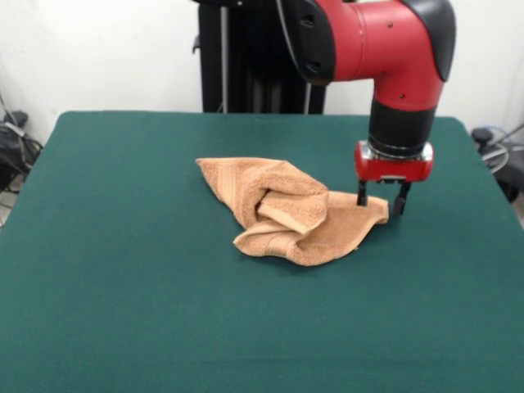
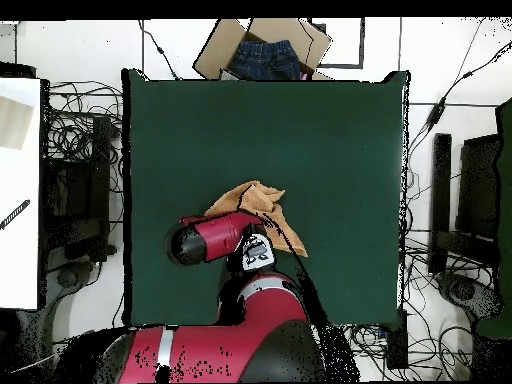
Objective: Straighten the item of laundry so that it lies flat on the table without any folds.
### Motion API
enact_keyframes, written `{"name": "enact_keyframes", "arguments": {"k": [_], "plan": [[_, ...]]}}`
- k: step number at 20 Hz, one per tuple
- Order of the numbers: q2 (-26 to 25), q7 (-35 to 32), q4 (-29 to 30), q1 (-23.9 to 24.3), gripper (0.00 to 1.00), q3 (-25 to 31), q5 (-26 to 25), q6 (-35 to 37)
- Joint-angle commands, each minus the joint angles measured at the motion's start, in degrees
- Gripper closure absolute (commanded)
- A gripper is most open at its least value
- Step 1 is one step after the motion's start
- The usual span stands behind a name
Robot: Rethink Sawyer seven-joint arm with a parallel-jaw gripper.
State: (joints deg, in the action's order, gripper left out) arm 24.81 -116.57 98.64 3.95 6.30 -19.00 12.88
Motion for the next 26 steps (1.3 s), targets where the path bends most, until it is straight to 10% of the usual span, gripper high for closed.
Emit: {"name": "enact_keyframes", "arguments": {"k": [1, 26], "plan": [[-3.7, -2.6, -5.7, 1.5, 0.00, 3.4, 1.1, 3.0], [-0.9, -9.9, -4.7, -2.3, 0.00, -1.7, 8.6, 3.1]]}}
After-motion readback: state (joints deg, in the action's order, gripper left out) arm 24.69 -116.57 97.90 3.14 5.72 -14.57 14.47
